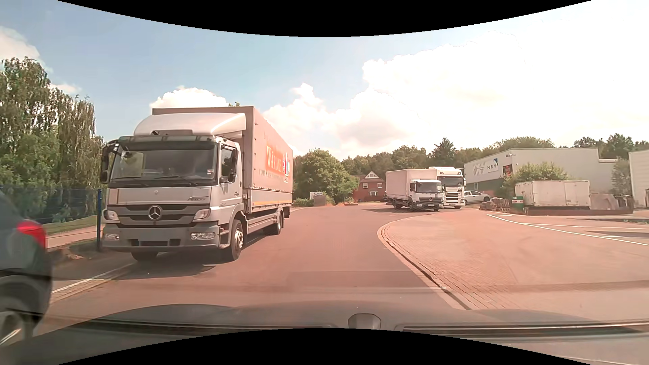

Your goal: Follow the waypoints while adhering to traffic rules and regulations

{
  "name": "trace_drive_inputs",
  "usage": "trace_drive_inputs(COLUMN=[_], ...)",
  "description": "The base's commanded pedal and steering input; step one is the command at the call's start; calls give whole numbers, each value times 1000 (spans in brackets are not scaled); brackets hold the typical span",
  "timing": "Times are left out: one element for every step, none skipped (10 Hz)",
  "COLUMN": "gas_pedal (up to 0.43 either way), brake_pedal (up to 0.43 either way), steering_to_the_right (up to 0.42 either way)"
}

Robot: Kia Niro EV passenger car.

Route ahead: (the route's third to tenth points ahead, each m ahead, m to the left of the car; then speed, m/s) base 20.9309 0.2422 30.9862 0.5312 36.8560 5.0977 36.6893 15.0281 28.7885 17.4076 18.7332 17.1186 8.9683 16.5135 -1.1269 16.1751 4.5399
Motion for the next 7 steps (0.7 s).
trace_drive_inputs(gas_pedal=[47,47,47,47,39,39,39], brake_pedal=[0,0,0,0,0,0,0], steering_to_the_right=[4,4,3,2,1,-2,-8])
